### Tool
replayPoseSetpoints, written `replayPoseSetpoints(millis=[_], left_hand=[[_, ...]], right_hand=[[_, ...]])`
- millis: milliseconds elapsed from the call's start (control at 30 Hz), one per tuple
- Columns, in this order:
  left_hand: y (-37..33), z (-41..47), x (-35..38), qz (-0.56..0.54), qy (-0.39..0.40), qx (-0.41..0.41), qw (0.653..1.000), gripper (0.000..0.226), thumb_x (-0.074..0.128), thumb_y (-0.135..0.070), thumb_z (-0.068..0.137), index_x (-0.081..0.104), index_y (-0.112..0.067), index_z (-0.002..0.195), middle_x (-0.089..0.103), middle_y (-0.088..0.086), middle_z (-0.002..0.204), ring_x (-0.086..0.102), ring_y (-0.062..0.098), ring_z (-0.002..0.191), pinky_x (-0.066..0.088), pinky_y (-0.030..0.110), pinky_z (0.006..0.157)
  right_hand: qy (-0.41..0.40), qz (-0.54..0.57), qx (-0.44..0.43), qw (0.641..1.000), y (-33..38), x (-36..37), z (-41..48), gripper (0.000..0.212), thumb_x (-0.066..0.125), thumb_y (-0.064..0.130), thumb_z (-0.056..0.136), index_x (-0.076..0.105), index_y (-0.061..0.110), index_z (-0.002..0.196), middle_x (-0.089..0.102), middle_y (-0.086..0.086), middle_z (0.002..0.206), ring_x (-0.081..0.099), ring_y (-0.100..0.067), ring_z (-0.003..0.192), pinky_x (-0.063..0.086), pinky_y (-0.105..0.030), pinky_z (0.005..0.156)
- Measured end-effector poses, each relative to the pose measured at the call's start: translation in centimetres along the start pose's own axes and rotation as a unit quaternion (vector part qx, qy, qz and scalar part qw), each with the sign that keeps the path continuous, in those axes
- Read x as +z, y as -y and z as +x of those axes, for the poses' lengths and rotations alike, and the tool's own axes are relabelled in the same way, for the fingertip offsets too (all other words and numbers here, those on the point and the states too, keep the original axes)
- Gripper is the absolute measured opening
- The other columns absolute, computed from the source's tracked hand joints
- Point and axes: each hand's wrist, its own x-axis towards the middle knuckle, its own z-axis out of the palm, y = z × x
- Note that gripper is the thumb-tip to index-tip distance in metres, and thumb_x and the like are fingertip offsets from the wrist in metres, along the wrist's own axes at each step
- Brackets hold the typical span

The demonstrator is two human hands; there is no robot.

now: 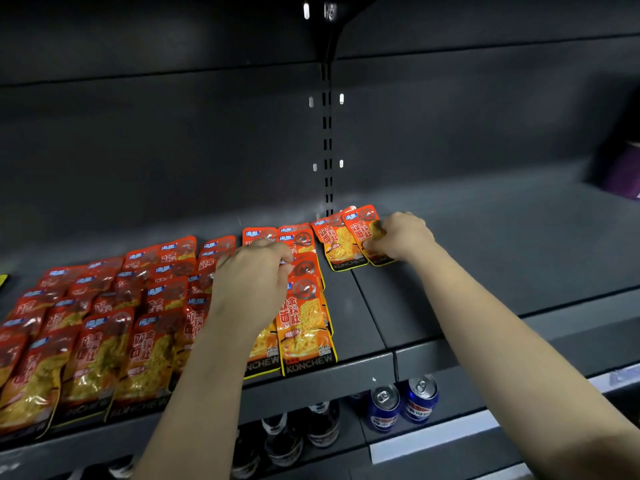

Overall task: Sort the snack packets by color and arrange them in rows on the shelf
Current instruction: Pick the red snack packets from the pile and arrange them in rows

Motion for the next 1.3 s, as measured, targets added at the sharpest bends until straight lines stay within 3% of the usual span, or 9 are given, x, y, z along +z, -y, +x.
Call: replayPoseSetpoints(millis=[133, 300, 433, 600, 667, 733, 967, 1167, 1300], left_hand=[[0.0, -0.2, -0.1, 0.005, -0.008, -0.009, 1.000, 0.017, 0.056, -0.024, 0.095, 0.067, -0.025, 0.107, 0.066, -0.006, 0.112, 0.062, 0.019, 0.102, 0.047, 0.042, 0.093], [-0.1, -0.2, -0.3, -0.008, -0.017, -0.014, 1.000, 0.023, 0.057, -0.025, 0.094, 0.065, -0.024, 0.115, 0.065, -0.003, 0.117, 0.062, 0.020, 0.105, 0.046, 0.043, 0.096], [-0.6, -0.1, -0.2, -0.154, -0.043, -0.022, 0.987, 0.034, 0.061, -0.036, 0.091, 0.064, -0.022, 0.122, 0.066, -0.004, 0.117, 0.064, 0.010, 0.102, 0.052, 0.038, 0.091], [-3.4, -0.2, -1.0, -0.542, -0.024, -0.099, 0.834, 0.019, 0.068, -0.030, 0.087, 0.071, -0.020, 0.103, 0.074, -0.001, 0.099, 0.070, 0.015, 0.093, 0.056, 0.035, 0.086], [-4.0, -0.4, -1.4, -0.638, -0.025, -0.120, 0.761, 0.017, 0.069, -0.026, 0.083, 0.070, -0.014, 0.095, 0.075, 0.006, 0.092, 0.072, 0.022, 0.086, 0.058, 0.037, 0.076], [-3.8, -0.4, -1.5, -0.662, -0.033, -0.137, 0.736, 0.013, 0.071, -0.024, 0.080, 0.070, -0.014, 0.089, 0.074, 0.007, 0.086, 0.072, 0.022, 0.079, 0.057, 0.034, 0.068], [-1.6, -0.6, -1.8, -0.610, -0.051, -0.139, 0.779, 0.019, 0.070, -0.024, 0.085, 0.071, -0.007, 0.094, 0.074, 0.015, 0.091, 0.072, 0.033, 0.084, 0.059, 0.048, 0.076], [1.5, -0.1, -2.5, -0.359, -0.126, -0.104, 0.919, 0.022, 0.069, -0.043, 0.085, 0.071, -0.021, 0.085, 0.072, -0.006, 0.078, 0.070, 0.010, 0.076, 0.058, 0.045, 0.073], [2.5, 0.2, -2.8, -0.216, -0.143, -0.075, 0.963, 0.027, 0.067, -0.043, 0.085, 0.069, -0.016, 0.084, 0.067, -0.003, 0.080, 0.064, 0.013, 0.074, 0.053, 0.041, 0.069]], right_hand=[[-0.006, 0.049, 0.000, 0.999, 0.1, 0.3, -0.2, 0.044, 0.071, 0.051, 0.077, 0.054, 0.016, 0.097, 0.059, -0.006, 0.108, 0.058, -0.029, 0.106, 0.044, -0.032, 0.073], [0.007, 0.191, -0.004, 0.982, 0.1, -0.7, -1.2, 0.049, 0.073, 0.029, 0.084, 0.052, 0.010, 0.125, 0.058, -0.007, 0.122, 0.055, -0.027, 0.116, 0.040, -0.028, 0.083], [0.054, 0.395, -0.065, 0.915, 0.4, -1.9, -4.2, 0.019, 0.070, 0.010, 0.087, 0.057, 0.012, 0.101, 0.069, 0.000, 0.088, 0.068, -0.016, 0.084, 0.048, -0.026, 0.071], [0.185, 0.606, -0.214, 0.744, 3.3, -2.1, -9.6, 0.021, 0.059, -0.009, 0.087, 0.053, 0.009, 0.096, 0.071, -0.001, 0.078, 0.067, -0.011, 0.070, 0.054, -0.023, 0.071], [0.195, 0.626, -0.247, 0.714, 4.5, -1.4, -10.7, 0.023, 0.063, -0.005, 0.082, 0.052, 0.006, 0.100, 0.069, -0.007, 0.080, 0.064, -0.019, 0.074, 0.052, -0.028, 0.074], [0.191, 0.637, -0.252, 0.703, 5.3, -0.8, -11.2, 0.027, 0.063, 0.003, 0.078, 0.052, 0.005, 0.103, 0.066, -0.013, 0.084, 0.061, -0.023, 0.079, 0.050, -0.032, 0.077], [0.179, 0.518, -0.235, 0.802, 5.6, -1.5, -10.5, 0.010, 0.066, 0.006, 0.088, 0.059, 0.013, 0.090, 0.066, -0.005, 0.074, 0.060, -0.013, 0.067, 0.047, -0.021, 0.063], [-0.032, 0.172, -0.110, 0.978, 3.8, -2.4, -4.4, 0.022, 0.068, 0.038, 0.087, 0.072, 0.017, 0.094, 0.067, 0.000, 0.087, 0.062, -0.017, 0.086, 0.046, -0.027, 0.076], [-0.002, 0.017, -0.063, 0.998, 4.2, -1.7, -2.0, 0.042, 0.064, 0.055, 0.083, 0.057, 0.014, 0.088, 0.062, -0.006, 0.096, 0.061, -0.030, 0.099, 0.042, -0.031, 0.069]])
